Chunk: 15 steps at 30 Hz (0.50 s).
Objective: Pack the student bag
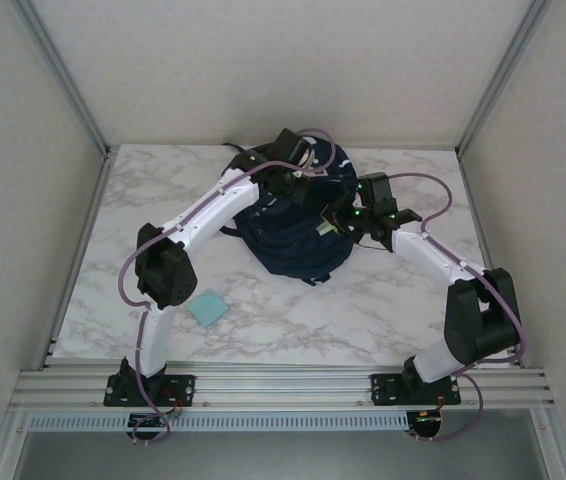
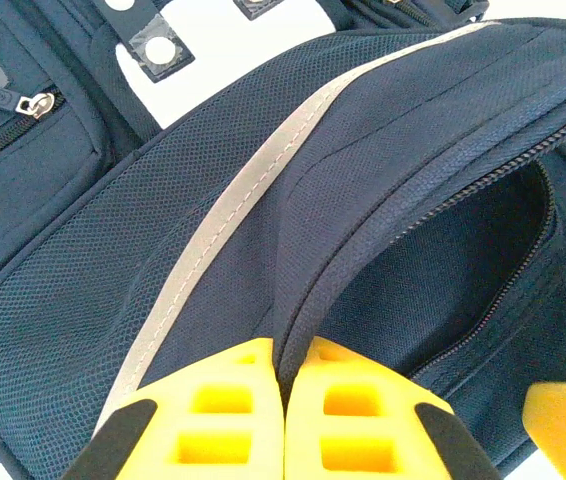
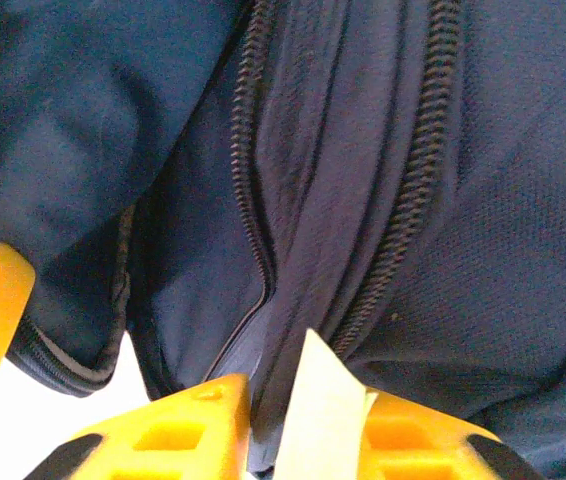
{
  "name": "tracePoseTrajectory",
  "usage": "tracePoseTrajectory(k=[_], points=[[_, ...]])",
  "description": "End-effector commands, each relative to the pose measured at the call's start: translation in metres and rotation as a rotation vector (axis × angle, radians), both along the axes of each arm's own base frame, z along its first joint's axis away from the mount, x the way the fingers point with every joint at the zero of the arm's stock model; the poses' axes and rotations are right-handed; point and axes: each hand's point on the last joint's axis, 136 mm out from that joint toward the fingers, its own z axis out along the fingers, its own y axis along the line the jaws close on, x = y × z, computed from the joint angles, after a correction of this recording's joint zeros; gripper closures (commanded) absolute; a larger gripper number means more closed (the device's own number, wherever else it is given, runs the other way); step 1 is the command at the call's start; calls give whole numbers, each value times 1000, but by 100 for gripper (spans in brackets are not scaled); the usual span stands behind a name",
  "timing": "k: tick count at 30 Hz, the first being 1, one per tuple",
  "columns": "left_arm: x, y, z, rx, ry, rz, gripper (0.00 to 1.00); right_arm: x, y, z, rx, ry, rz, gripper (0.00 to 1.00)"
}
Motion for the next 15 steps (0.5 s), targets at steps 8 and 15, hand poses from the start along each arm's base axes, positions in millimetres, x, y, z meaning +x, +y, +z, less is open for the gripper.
tracePoseTrajectory(k=[8,15], points=[[3,-1,19,-69,-19,23,100,-7,15,17,45,-47,81,79],[4,-2,17,-75,-14,27,100,-27,7,43,27,-75,110,77]])
